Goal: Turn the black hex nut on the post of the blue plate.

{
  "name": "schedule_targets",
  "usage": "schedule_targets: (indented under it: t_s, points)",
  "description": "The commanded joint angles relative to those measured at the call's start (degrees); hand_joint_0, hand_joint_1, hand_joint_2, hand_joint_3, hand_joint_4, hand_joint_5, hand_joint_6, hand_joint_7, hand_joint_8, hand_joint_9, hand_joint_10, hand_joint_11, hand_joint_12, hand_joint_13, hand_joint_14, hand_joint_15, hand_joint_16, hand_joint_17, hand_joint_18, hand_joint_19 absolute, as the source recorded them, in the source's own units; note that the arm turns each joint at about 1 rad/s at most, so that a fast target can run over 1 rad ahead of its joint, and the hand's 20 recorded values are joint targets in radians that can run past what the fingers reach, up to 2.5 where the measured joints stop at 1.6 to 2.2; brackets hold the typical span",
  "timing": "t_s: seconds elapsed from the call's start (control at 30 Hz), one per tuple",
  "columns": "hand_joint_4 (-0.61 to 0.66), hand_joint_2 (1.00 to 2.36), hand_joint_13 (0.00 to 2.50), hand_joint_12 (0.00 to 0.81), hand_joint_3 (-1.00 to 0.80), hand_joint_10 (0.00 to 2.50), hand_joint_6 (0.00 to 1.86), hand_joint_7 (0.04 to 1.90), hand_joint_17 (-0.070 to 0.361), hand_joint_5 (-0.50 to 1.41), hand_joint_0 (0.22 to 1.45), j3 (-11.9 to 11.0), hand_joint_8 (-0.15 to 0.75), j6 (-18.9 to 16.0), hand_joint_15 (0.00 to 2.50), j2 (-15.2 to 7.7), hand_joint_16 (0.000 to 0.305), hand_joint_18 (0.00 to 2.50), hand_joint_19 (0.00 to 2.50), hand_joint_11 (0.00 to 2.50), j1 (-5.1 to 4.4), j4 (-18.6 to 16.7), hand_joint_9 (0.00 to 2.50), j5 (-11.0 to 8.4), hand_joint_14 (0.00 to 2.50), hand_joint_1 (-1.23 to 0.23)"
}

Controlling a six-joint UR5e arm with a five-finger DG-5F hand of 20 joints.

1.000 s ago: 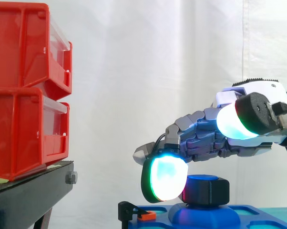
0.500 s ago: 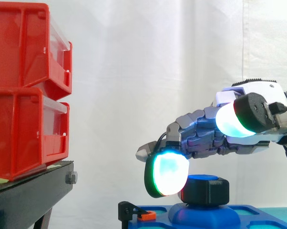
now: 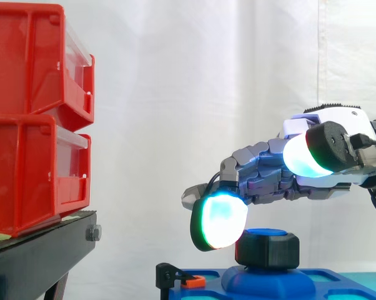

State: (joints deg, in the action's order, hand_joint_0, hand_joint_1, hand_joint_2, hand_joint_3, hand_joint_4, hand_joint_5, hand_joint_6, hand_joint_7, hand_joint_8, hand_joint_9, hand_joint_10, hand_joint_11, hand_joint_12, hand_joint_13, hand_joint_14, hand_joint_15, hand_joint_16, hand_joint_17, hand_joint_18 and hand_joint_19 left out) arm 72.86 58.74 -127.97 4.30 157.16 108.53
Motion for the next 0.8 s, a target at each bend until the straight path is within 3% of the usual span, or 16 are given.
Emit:
schedule_targets:
  t_s: [0.0, 0.23, 0.77]
  points:
    - [0.27, 1.0, 0.0, 0.35, -0.5, 0.0, 0.5, 0.95, 0.108, -0.2, 0.51, 0.0, 0.248, 0.06, 0.0, 0.0, 0.048, 0.0, 0.12, 0.0, 0.28, -0.01, 0.22, 0.45, 0.0, -0.28]
    - [0.26, 1.0, 0.0, 0.35, -0.5, 0.0, 0.5, 0.93, 0.108, -0.21, 0.51, 0.0, 0.248, 0.06, 0.0, 0.0, 0.048, 0.0, 0.11, 0.0, 0.71, -0.36, 0.22, 0.63, 0.0, -0.28]
    - [0.26, 1.0, 0.0, 0.348, -0.5, 0.0, 0.5, 0.93, 0.106, -0.21, 0.51, 0.0, 0.248, 0.06, 0.0, 0.0, 0.047, 0.0, 0.12, 0.0, 2.65, -0.36, 0.23, 3.53, 0.0, -0.29]
